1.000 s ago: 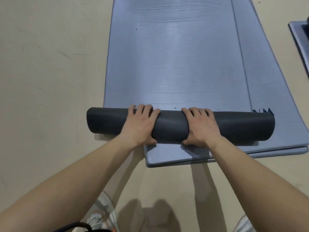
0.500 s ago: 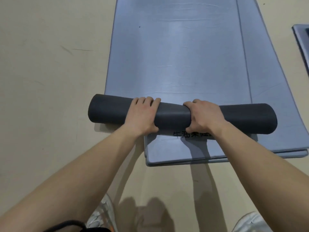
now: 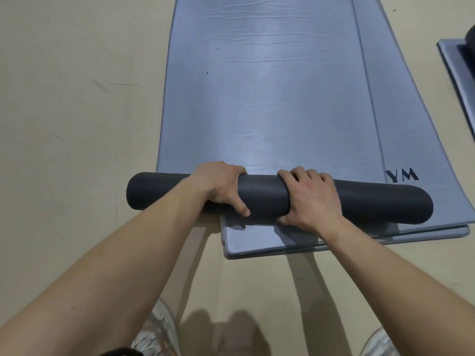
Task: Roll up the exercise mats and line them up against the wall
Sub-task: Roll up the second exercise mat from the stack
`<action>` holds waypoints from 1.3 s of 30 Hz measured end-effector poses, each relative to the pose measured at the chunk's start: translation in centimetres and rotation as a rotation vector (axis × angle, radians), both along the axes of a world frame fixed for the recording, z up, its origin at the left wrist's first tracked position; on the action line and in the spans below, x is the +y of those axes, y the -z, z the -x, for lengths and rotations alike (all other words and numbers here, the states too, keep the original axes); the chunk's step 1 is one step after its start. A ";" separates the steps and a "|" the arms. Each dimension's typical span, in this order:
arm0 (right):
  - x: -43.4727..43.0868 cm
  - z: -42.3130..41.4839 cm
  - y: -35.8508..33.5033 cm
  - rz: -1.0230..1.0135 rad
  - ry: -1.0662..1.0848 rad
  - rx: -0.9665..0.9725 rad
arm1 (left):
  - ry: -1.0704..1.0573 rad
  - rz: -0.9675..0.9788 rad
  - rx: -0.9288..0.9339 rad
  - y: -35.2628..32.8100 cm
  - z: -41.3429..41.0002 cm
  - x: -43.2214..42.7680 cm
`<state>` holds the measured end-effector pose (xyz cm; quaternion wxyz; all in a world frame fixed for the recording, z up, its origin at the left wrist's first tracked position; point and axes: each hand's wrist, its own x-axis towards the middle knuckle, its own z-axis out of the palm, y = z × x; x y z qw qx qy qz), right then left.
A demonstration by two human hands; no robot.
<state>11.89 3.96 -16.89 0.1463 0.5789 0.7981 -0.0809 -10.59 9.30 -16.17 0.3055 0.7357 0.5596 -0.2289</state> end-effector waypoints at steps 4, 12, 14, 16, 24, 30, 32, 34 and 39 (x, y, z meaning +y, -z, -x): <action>5.9 0.0 -1.4 0.297 0.016 0.073 | -0.110 -0.553 0.121 2.0 2.0 -3.8; 2.1 -1.6 0.9 -0.081 -0.067 0.039 | -0.176 -0.510 -0.025 3.2 3.5 -1.0; 2.3 -1.5 2.2 -0.129 -0.063 0.018 | -0.204 -0.488 -0.041 3.2 3.4 -0.3; 3.5 -1.1 2.4 -0.136 -0.035 0.043 | -0.153 -0.534 -0.016 3.5 3.1 -1.0; 7.9 -0.5 -0.5 0.170 -0.018 0.022 | 0.036 -0.492 0.068 2.7 2.3 0.1; 2.4 -0.6 -2.1 0.358 -0.032 0.020 | 0.109 -0.164 0.059 1.1 2.8 -3.8; -1.0 -0.6 -1.3 0.141 -0.046 -0.003 | 0.080 -0.131 0.043 0.7 2.8 -3.9; -3.2 -0.4 -0.4 -0.009 -0.028 -0.002 | 0.062 -0.106 0.027 0.4 2.9 -3.5; 1.5 -0.4 -1.8 0.216 0.011 0.025 | 0.034 -0.407 0.101 1.6 1.1 -6.7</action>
